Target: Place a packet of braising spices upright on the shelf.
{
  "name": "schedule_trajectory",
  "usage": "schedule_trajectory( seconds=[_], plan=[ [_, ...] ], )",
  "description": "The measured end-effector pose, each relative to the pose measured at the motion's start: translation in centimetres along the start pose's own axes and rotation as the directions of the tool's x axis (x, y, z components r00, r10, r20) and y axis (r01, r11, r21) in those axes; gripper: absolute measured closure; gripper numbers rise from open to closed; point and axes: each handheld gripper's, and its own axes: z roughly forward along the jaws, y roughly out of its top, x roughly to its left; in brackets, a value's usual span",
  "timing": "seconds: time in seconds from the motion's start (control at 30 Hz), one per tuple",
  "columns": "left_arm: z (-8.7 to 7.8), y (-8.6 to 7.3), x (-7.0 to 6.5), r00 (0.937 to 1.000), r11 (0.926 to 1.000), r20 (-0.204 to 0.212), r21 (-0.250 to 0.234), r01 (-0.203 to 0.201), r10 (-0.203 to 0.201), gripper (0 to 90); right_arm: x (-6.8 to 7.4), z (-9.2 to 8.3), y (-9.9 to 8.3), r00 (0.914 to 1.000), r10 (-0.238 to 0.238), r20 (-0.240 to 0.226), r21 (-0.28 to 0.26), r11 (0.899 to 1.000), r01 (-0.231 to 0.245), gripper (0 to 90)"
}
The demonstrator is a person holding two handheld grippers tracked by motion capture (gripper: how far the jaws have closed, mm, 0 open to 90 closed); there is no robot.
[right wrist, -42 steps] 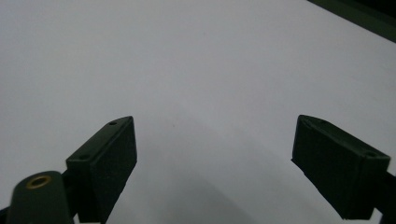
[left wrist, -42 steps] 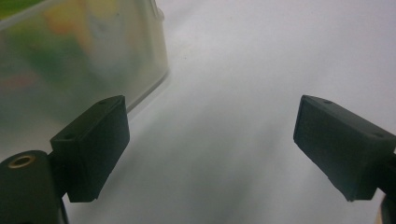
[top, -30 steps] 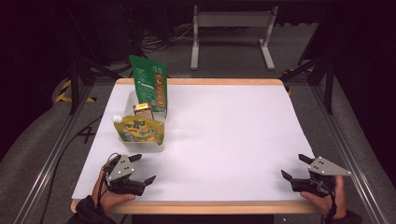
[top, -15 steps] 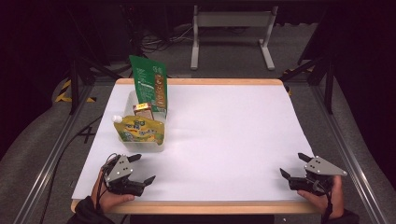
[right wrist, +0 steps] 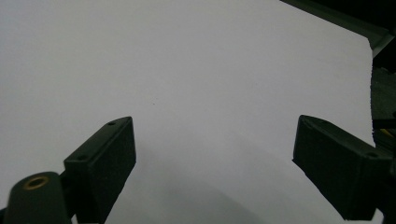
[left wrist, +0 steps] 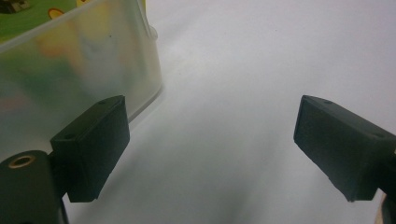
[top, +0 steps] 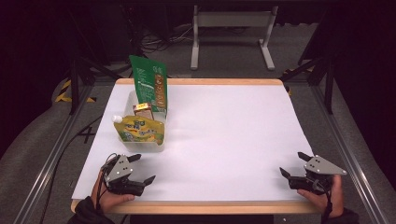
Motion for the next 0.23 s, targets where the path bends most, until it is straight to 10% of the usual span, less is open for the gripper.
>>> schedule_trajectory(
  seconds=[0.23],
  plan=[
    [0.14,0.13,0.10,1.0000,1.0000,0.003,-0.002,0.006,-0.006,11.3,-0.05,0.00,-0.05,1.0000,0.001,0.002,0.003,1.000,-0.001,13.6]
  ],
)
